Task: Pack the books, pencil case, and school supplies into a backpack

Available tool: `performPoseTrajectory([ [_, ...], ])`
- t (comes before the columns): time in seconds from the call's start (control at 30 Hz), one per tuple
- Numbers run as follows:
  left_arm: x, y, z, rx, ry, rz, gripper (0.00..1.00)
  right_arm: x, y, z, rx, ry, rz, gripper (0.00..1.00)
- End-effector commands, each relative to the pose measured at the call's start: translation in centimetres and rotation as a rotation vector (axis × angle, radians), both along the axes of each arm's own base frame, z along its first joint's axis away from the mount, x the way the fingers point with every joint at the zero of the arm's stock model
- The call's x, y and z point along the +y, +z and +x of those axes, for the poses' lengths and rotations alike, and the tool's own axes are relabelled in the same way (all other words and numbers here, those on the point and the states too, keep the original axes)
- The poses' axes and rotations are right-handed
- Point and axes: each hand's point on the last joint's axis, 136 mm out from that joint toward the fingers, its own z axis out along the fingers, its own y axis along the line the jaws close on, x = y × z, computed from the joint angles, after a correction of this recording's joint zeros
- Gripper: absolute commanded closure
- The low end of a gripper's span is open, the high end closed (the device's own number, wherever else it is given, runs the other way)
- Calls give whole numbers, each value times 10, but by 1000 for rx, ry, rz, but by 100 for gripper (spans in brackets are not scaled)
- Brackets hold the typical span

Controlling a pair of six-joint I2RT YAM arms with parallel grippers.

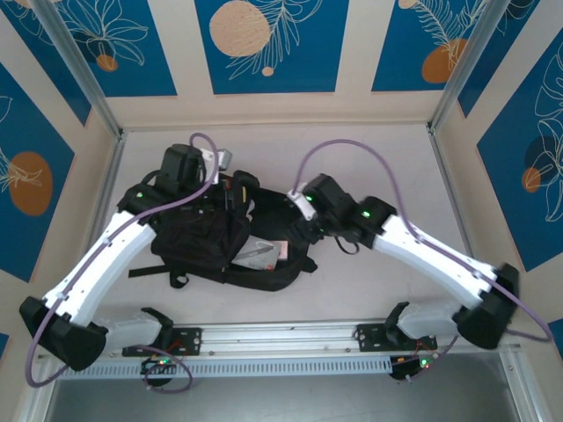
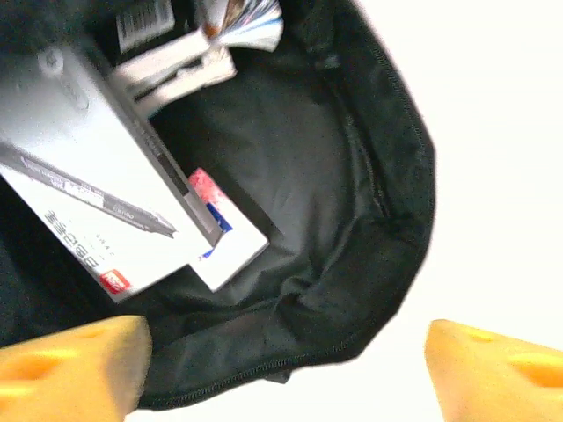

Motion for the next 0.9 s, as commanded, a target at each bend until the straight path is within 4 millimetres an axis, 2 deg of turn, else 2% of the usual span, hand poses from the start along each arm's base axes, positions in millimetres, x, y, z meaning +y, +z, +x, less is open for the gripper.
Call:
performPoseTrajectory([
  [0.0, -35, -6, -1, -7, -89, -7, 100, -10, 26, -4, -69, -89, 168, 36],
  [0.13, -66, -39, -4, 66, -157, 67, 93, -20, 44, -14, -110, -99, 277, 45],
  [0.2, -74, -50, -8, 94, -181, 97, 75, -24, 48, -16, -119, -111, 298, 47],
  [0.27, -71, -44, -9, 79, -169, 96, 61, -19, 52, -22, -111, -83, 327, 50],
  [0.37, -47, -14, -8, -8, -92, 92, 43, -2, 56, -35, -98, 18, 375, 53],
  [0.47, -10, 12, -11, -47, 11, 50, 38, 25, 58, -53, -105, 167, 390, 47],
  [0.53, 21, 20, -14, -48, 117, 22, 36, 50, 57, -69, -106, 299, 395, 45],
  [0.6, 51, 18, -23, -33, 221, 8, 35, 79, 52, -87, -167, 461, 364, 44],
  [0.73, 91, -3, -49, 7, 366, 24, 34, 128, 43, -125, -244, 756, 334, 36],
  [0.87, 130, -27, -73, 53, 526, 72, 33, 169, 10, -151, -278, 968, 299, 36],
])
